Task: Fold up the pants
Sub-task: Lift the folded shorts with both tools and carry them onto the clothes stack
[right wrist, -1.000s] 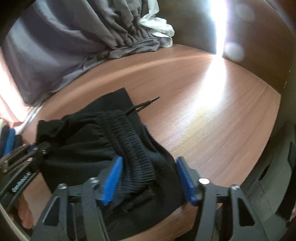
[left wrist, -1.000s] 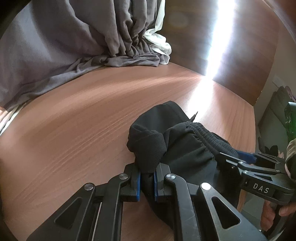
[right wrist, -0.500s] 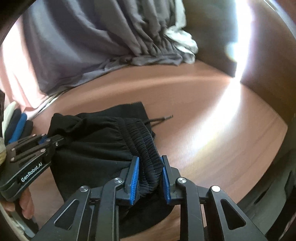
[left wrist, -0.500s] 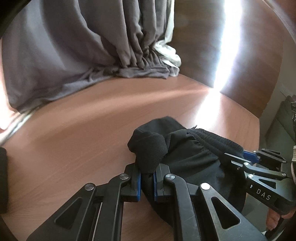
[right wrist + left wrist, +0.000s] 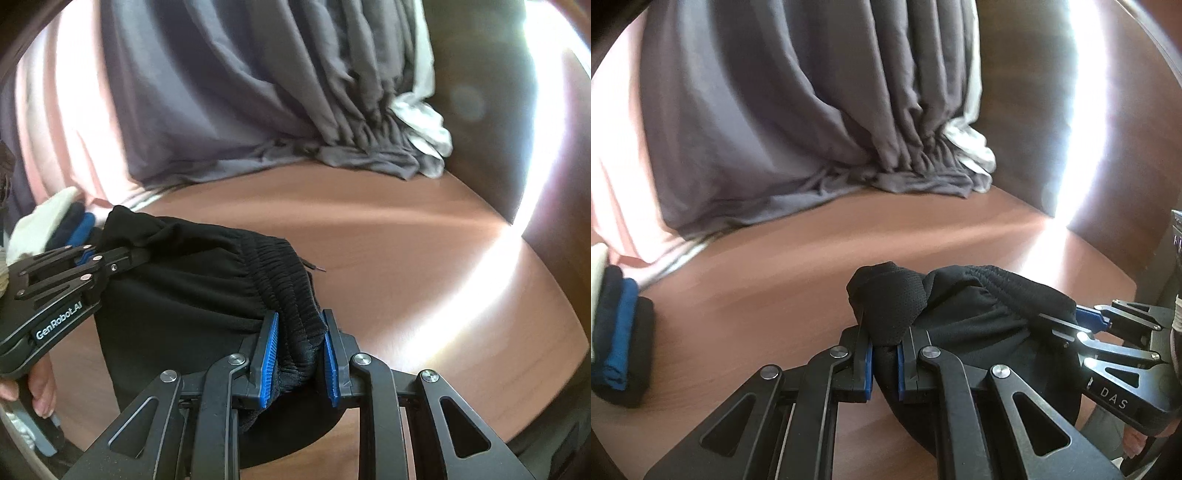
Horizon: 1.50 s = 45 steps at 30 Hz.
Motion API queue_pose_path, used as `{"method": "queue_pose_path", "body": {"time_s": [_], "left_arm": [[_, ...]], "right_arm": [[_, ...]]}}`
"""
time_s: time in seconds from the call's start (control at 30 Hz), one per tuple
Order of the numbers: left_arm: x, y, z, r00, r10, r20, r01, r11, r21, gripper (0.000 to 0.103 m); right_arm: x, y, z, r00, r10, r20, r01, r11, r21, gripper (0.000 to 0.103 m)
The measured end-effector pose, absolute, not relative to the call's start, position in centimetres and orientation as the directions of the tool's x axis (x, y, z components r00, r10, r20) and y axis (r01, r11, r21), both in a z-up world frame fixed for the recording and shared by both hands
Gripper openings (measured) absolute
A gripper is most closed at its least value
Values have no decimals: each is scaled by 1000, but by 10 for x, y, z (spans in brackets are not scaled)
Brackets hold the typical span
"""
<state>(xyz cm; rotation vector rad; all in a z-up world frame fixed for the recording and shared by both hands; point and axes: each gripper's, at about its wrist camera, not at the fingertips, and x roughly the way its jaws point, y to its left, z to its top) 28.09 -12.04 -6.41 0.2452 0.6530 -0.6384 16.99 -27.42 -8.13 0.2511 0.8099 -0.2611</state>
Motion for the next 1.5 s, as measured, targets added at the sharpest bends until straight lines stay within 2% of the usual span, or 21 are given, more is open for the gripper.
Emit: {"method": "queue_pose_path", "body": {"time_s": [0.4, 0.73, 0.93, 1.23, 1.5], "left_arm": [[304, -96, -7, 746, -389, -541, 516, 851, 100, 11], [332, -8, 16, 788, -369, -493, 459, 885, 71, 11], [360, 62, 26, 765, -430, -480, 512, 858, 47, 11], [404, 149, 58, 716, -528, -457, 637, 761, 119, 11], [447, 219, 79, 705, -542, -458, 646, 757, 97, 11]], "right_arm": [[210, -277, -51, 778, -31, -628, 162, 975, 152, 23], [254, -209, -48, 832, 12, -555, 73, 989, 131, 23], [281, -143, -43, 848, -28, -529, 98, 990, 105, 23], [314, -37, -24, 864, -160, -478, 211, 976, 54, 23], [347, 40, -7, 864, -191, -466, 255, 964, 77, 23]]}}
